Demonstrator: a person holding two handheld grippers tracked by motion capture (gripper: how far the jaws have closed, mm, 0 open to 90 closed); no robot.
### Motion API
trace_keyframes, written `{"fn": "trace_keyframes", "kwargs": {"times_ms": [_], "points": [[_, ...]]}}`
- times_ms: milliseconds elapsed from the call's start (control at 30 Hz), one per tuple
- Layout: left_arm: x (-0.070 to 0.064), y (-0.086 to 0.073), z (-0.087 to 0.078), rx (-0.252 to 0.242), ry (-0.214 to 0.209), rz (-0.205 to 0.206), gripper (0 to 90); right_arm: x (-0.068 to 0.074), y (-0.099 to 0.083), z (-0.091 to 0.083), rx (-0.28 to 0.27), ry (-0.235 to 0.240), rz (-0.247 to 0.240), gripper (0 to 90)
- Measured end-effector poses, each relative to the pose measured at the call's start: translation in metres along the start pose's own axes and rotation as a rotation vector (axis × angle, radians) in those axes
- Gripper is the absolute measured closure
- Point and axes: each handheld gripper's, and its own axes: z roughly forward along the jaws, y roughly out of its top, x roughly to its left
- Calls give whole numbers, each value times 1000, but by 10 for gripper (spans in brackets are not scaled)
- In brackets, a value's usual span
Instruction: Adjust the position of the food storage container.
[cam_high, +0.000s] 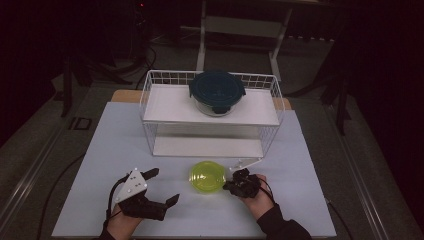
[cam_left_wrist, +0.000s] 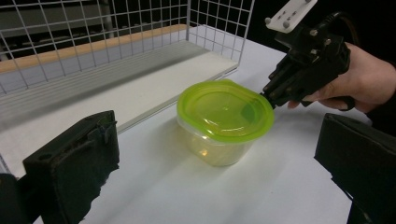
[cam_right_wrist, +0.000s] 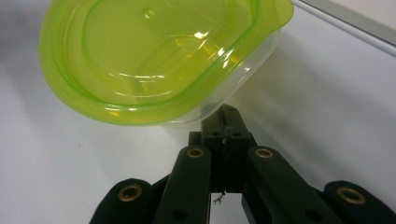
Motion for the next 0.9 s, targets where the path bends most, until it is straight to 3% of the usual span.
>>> {"fn": "trace_keyframes", "kwargs": {"times_ms": [500, 667, 900], "points": [[1, -1, 0, -2, -2, -3, 0, 6, 11, 13, -5, 15, -11, 900], [2, 0, -2, -18, -9, -10, 0, 5, 8, 5, -23, 10, 2, 896], [3, 0, -1, -21, -26, -15, 0, 6, 4, -17, -60, -27, -15, 765]]}}
